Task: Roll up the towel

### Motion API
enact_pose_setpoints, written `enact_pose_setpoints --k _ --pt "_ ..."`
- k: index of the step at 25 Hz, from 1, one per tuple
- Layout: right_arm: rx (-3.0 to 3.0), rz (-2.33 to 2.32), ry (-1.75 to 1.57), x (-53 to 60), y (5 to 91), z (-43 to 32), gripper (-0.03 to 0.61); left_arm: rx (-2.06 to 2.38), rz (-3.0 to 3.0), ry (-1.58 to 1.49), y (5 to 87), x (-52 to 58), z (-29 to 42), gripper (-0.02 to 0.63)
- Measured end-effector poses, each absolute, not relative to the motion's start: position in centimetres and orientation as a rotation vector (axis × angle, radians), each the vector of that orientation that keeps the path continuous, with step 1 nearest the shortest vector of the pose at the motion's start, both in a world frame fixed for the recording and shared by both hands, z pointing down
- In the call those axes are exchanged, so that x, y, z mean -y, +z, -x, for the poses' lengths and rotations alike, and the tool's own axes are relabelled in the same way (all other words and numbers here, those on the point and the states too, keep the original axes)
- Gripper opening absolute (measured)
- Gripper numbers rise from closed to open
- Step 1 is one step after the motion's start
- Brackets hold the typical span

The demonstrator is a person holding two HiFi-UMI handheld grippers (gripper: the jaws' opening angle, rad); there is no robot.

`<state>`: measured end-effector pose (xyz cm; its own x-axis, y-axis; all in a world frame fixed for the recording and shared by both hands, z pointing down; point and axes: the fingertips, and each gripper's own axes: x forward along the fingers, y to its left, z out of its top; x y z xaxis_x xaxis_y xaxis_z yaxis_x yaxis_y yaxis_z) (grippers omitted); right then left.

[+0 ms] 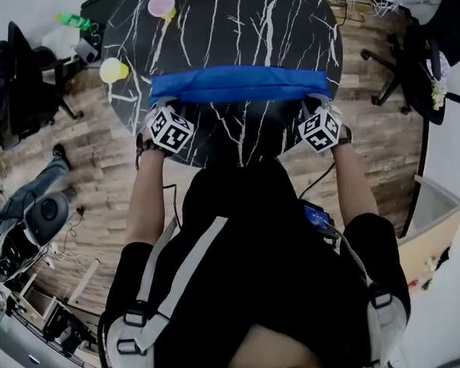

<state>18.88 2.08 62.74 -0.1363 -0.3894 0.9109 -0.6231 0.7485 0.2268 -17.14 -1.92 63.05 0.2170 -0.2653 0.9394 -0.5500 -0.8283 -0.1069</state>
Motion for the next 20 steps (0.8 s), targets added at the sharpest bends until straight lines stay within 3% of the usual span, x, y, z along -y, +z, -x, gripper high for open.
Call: enact_pose_setpoints --k 20 --pt "1.767 -0.776 0.370 -7.5 62.2 -18.1 0.037 0.657 -2.199 1.612 62.8 -3.2 18.3 0.067"
